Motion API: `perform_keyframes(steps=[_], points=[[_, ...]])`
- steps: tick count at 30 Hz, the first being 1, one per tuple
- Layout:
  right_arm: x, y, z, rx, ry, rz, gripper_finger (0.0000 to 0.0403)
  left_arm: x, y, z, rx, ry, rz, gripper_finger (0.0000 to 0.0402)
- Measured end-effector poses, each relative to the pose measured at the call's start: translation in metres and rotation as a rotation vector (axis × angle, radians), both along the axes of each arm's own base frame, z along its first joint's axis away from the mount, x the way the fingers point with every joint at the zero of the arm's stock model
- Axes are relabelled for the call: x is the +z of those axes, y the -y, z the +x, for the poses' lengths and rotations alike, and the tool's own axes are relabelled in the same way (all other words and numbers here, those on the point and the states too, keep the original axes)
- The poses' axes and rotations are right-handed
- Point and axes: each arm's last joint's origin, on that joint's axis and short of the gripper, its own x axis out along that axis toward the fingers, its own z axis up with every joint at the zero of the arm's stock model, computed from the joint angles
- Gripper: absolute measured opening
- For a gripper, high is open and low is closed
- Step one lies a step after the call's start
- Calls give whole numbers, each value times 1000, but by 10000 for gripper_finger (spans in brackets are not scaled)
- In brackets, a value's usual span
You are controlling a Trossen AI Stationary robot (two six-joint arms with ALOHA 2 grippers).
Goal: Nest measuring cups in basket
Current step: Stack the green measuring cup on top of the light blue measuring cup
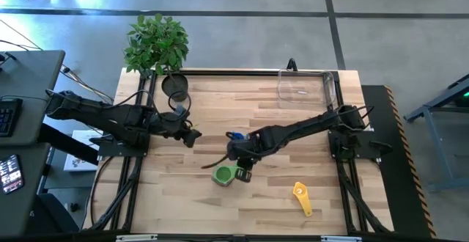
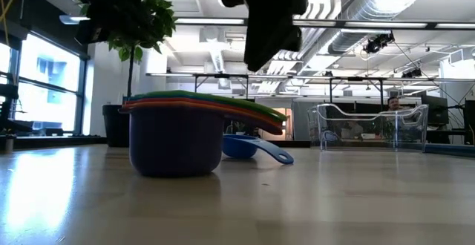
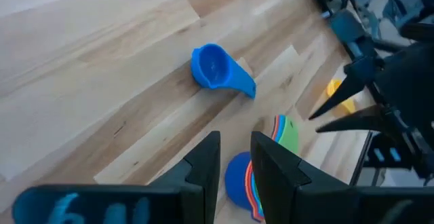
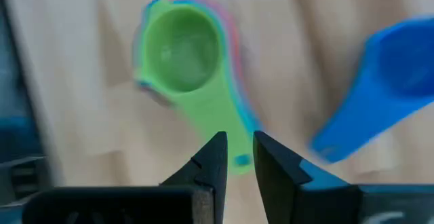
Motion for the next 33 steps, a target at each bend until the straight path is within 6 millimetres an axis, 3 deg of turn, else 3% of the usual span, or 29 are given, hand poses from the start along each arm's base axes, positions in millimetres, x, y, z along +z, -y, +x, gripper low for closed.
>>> perform_keyframes(steps=[5,15,25,33], points=[[-6,-4,1,-155,-81,178,64,0,2,0,-43,-5,34,74],[-32,-25,11,-349,-158,299,64,0,3,0,-131,-17,100,74],[-52,-31,12,-453,-199,238,64,0,4,0,-206,-25,124,74],[-54,-26,11,-501,-212,210,64,0,5,0,-231,-27,126,74]])
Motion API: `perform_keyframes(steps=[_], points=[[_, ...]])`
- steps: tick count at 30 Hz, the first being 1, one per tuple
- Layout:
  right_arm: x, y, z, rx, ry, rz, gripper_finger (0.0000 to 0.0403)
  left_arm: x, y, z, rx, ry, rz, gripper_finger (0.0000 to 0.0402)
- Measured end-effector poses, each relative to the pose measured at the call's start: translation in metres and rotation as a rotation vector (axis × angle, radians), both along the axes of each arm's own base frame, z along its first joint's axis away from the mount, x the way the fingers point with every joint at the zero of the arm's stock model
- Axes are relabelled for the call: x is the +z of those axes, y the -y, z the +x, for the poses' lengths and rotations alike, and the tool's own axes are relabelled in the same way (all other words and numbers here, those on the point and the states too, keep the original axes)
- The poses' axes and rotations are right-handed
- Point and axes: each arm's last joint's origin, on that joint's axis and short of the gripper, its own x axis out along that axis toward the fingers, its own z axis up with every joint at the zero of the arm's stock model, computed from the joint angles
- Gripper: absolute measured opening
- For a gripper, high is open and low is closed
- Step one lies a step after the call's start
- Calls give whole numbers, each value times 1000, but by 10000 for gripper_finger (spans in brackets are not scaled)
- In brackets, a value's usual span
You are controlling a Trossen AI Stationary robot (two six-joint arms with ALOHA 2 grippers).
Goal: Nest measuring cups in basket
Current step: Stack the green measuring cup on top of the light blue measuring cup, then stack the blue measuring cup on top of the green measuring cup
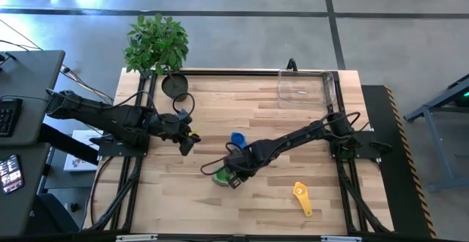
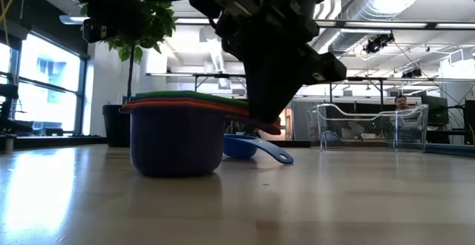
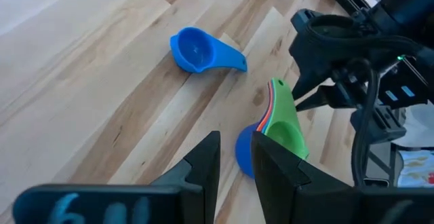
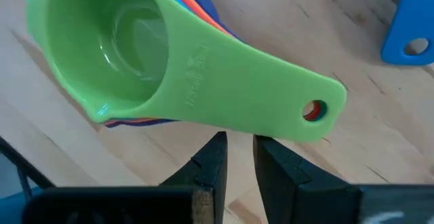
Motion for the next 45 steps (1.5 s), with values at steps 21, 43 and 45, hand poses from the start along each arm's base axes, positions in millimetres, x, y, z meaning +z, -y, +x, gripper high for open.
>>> perform_keyframes(steps=[21,43,45], points=[[23,-16,-38,-38,-201,-61,64,1,0,1,-1,9,0,74],[104,71,-69,-36,-74,-282,64,13,-7,11,-257,143,363,77],[113,77,-74,-42,-50,-294,64,14,-10,12,-283,149,412,84]])
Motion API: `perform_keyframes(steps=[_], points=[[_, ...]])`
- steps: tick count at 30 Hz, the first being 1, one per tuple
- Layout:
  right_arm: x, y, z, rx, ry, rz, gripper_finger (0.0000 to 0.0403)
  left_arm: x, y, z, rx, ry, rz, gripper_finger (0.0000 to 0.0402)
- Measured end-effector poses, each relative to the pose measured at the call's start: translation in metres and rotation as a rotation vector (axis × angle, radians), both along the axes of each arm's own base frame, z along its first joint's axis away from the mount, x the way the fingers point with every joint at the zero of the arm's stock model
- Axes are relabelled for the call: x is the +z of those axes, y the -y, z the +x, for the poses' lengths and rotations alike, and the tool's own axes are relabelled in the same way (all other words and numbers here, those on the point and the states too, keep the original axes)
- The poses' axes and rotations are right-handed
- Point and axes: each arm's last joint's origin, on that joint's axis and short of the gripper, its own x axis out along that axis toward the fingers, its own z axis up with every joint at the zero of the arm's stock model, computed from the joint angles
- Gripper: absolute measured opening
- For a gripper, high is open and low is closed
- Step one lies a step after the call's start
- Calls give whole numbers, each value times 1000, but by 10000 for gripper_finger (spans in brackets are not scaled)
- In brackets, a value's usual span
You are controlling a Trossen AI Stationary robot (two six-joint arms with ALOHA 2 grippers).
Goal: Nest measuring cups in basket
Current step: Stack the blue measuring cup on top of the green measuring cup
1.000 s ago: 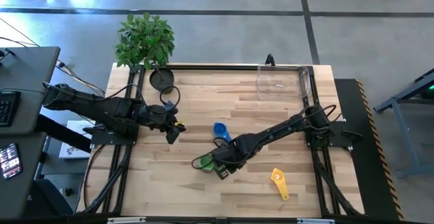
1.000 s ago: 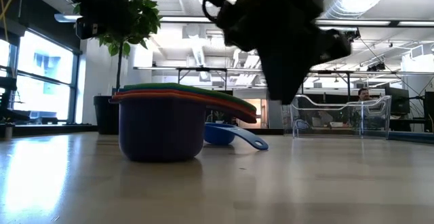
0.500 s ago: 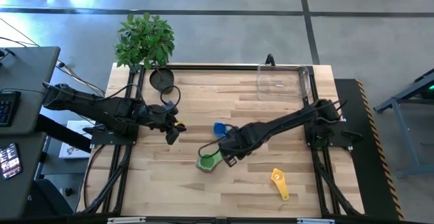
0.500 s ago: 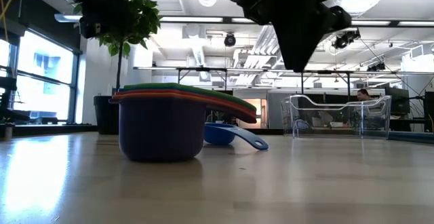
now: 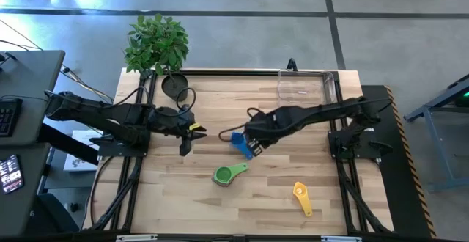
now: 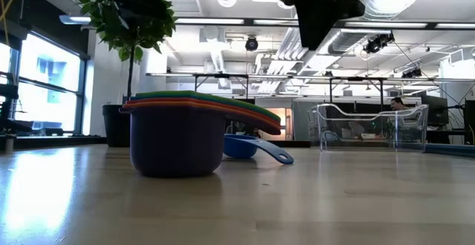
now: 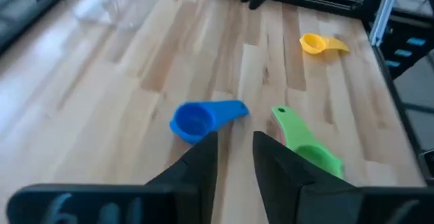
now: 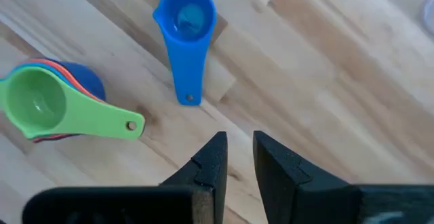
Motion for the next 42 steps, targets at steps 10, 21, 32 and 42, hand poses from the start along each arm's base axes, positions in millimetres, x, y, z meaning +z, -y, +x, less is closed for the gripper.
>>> perform_keyframes(steps=[10,21,32,42], points=[[30,17,-19,-44,101,-42,64,22,-17,12,-57,233,228,143],[32,32,-24,-38,53,-72,64,37,-34,40,-130,279,362,141],[36,64,-33,-120,15,-182,64,7,-38,81,-225,43,430,141],[41,85,-38,-149,18,-205,64,-41,-37,108,-334,-103,375,141]])
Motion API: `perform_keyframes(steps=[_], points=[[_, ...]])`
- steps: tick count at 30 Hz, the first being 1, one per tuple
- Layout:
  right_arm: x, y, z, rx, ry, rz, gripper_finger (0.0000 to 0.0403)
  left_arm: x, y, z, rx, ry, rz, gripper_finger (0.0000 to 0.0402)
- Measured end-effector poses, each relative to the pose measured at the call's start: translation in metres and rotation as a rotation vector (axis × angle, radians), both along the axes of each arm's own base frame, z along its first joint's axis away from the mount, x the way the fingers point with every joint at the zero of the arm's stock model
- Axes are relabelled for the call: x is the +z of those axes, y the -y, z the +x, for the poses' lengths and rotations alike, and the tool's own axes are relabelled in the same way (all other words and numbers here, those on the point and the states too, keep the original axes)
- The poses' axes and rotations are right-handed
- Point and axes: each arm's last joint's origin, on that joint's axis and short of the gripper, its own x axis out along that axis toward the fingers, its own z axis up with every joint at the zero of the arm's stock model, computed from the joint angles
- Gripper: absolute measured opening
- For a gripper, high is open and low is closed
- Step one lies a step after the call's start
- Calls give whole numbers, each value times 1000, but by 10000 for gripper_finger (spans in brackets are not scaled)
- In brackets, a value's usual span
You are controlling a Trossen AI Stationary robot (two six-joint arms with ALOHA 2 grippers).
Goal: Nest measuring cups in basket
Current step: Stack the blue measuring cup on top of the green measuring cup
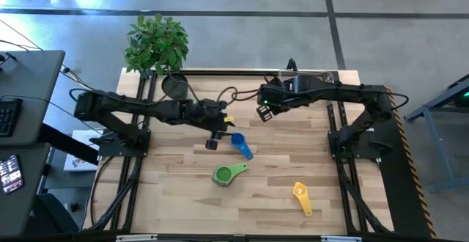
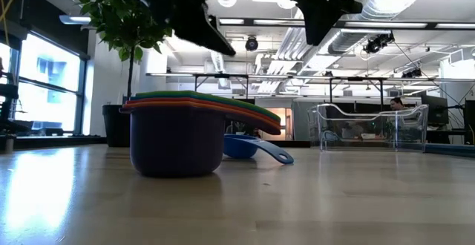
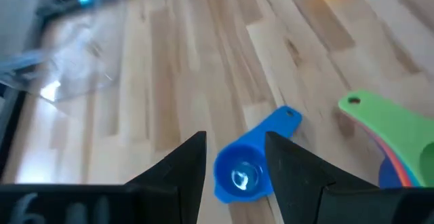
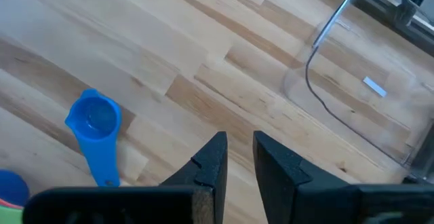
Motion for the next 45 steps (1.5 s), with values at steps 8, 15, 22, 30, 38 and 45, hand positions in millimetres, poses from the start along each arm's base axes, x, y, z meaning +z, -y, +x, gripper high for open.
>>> perform_keyframes(steps=[8,15,22,30,38,45], points=[[0,3,1,-3,5,-1,64,-38,0,17,-23,-113,11,141],[0,3,1,-3,8,-1,64,-65,0,24,-50,-196,-11,141],[0,3,1,-4,6,-6,64,-83,4,31,-62,-227,-12,141],[0,3,1,-5,8,-7,64,-94,18,33,-153,-247,41,141],[0,3,2,-7,12,-7,64,-104,19,37,-127,-263,75,141],[0,3,2,-7,12,-7,64,-109,19,37,-109,-281,62,130]])
